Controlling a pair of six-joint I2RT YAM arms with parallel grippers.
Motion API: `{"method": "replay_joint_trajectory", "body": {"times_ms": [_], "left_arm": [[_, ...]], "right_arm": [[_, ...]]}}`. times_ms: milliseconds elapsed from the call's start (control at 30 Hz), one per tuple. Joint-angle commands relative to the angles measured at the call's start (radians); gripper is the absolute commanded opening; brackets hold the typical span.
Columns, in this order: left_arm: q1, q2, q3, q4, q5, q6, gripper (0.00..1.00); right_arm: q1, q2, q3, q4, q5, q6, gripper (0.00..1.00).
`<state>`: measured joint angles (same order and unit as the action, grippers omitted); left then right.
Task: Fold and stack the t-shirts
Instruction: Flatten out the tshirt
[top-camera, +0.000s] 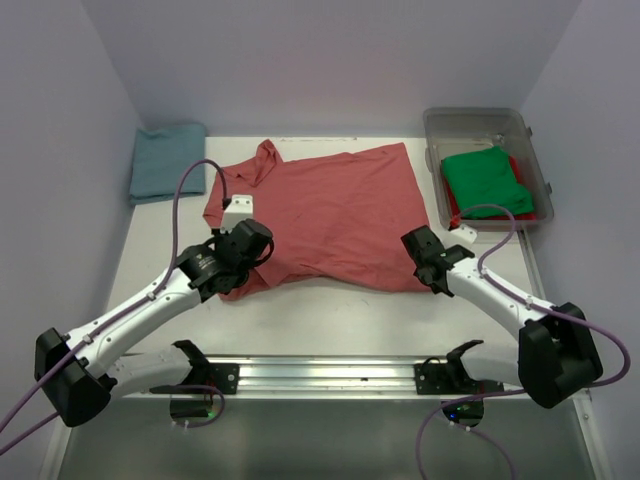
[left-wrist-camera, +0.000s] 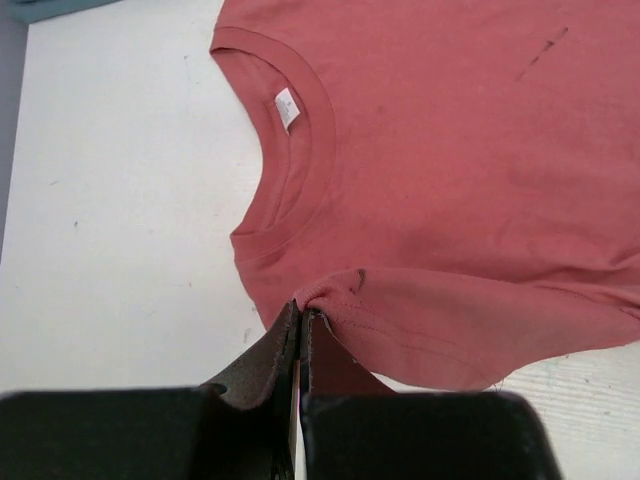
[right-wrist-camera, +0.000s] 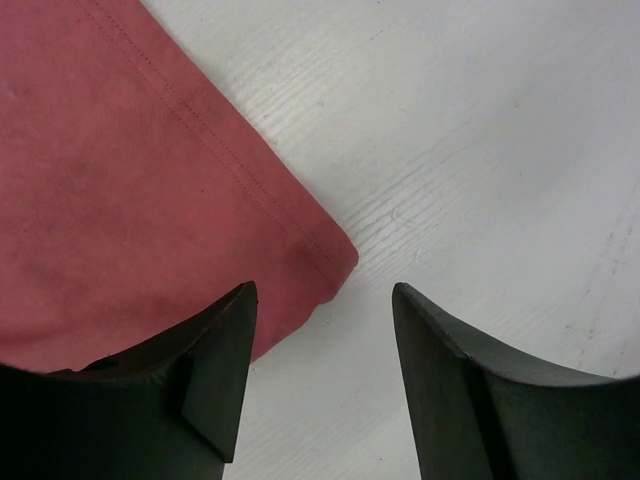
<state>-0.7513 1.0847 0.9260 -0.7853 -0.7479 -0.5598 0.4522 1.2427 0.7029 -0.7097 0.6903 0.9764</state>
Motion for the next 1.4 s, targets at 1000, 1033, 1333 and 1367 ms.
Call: {"method": "replay_joint_trajectory", "body": {"times_ms": [1000,1033,1333,1367], "left_arm": [[0.046,-0.028,0.027,0.027,-0.048,0.021,0.00],[0.046,-0.026,0.017,0.038,-0.047,0.024,0.00],[0.079,0.015,-0.093,0.182,0.130,-0.003,0.00],[0.084,0.036,-0.099,0.193,0.140,-0.005,0.00]], "right_arm": [[-0.012,0.069,-0.123,0.246,-0.183,0.084,0.00],[-0.012,0.029,-0.122,0.240,-0.178,0.074,0.00],[-0.015,-0.124,0.004,0.116,0.021,-0.043,0.00],[-0.021,-0.115,0.018,0.121,0.031,-0.054,0.00]]}}
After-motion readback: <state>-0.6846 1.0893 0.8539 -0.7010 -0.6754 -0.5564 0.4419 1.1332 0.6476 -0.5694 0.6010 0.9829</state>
